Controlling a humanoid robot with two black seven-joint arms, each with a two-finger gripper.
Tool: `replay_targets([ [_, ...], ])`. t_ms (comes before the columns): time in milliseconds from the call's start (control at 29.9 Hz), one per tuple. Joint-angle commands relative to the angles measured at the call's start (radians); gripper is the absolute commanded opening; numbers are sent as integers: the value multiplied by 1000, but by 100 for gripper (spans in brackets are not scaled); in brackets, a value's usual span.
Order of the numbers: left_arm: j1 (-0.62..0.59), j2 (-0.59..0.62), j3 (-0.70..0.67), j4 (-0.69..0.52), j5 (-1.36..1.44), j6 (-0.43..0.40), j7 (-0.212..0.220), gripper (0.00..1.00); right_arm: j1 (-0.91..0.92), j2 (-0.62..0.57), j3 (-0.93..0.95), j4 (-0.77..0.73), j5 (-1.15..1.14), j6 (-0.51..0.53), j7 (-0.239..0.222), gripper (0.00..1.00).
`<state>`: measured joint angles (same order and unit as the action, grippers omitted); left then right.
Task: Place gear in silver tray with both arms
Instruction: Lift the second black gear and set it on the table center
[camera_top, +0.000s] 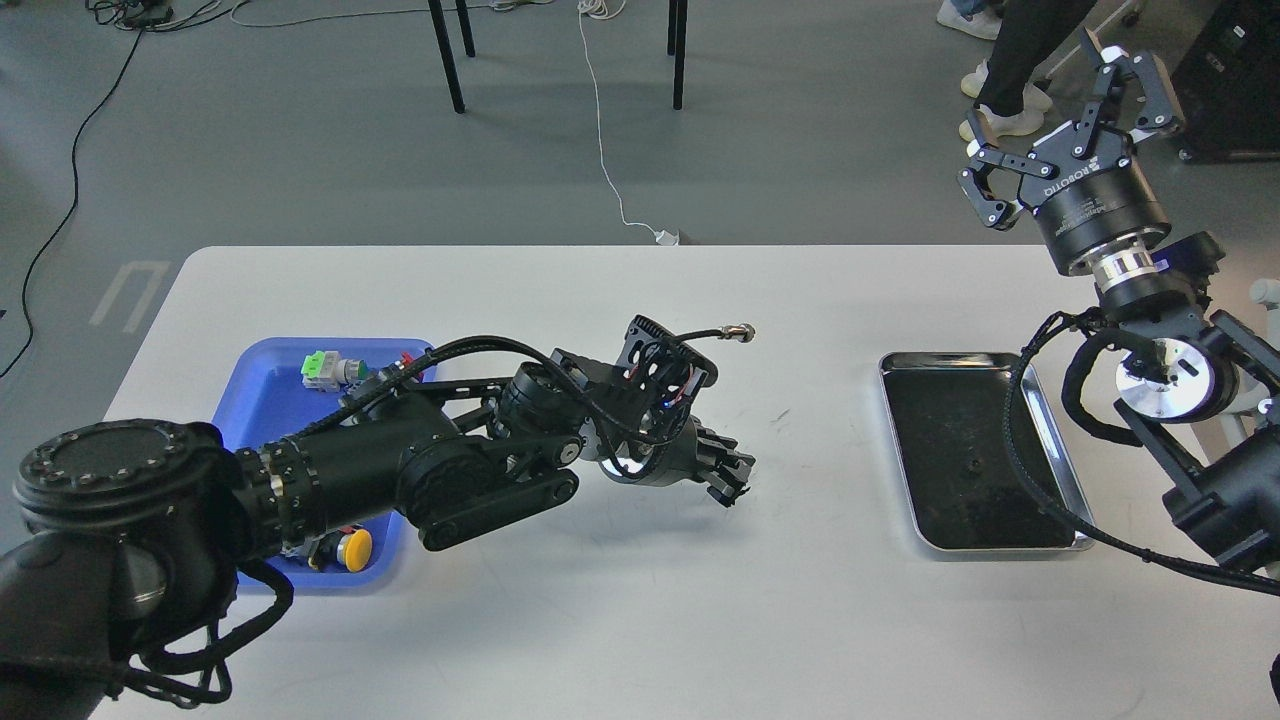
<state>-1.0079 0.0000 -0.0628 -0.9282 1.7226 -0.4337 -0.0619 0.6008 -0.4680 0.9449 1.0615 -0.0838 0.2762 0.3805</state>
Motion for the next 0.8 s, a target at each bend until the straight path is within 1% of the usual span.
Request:
replay_targets([
  [0,0,0,8,-3,0,1,-1,18,2,0,0,0,-1,0,0,99],
  [67,0,0,6,-3,-3,10,1,24,0,0,0,-2,-1,0,0,99],
  [167,8,0,8,-3,-8,50,11,44,0,0,0,-2,-2,0,0,99],
  [201,14,0,9,-3,-8,59,13,46,2,0,-1,-2,-2,0,0,99],
  [435,45,0,11,-3,-3,75,14,53,2,0,-3,-2,-2,0,-2,99],
  [535,43,0,9,-12,-8,99,14,58,8,0,-18,-2,-2,0,-2,99],
  [636,37,0,-11,-14,-18,159,10,70,20,-1,-38,-2,-2,0,-2,99],
  [702,41,0,-51,-14,-67,225,2,84,23,-11,-52,0,-2,1,-2,99],
  [736,43,0,-87,-14,-110,258,1,87,23,-18,-60,1,-2,4,-2,99],
  [769,45,0,-121,-14,-164,277,2,88,25,-23,-64,3,-2,6,-2,99],
])
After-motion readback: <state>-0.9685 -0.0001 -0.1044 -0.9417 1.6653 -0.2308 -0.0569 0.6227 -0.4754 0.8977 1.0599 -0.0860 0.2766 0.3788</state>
